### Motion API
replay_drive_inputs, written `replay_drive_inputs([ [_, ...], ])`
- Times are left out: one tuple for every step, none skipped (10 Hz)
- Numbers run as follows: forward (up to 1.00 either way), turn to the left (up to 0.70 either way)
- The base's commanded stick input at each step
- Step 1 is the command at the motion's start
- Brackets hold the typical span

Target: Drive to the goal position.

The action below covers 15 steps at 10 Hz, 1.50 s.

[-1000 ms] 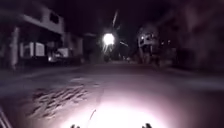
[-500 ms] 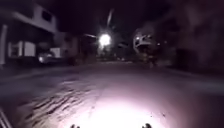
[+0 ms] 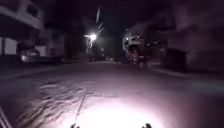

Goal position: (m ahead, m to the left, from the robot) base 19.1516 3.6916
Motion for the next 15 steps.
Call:
replay_drive_inputs([
  [0.85,0.00],
  [0.85,0.00],
  [0.85,0.00],
  [0.85,0.00],
  [0.85,0.00],
  [0.85,0.00],
  [0.85,0.00],
  [0.85,0.00],
  [0.85,0.00],
  [0.85,0.00],
  [0.85,0.00],
  [0.85,0.00],
  [0.85,0.00],
  [0.85,0.00],
  [0.85,0.00],
])
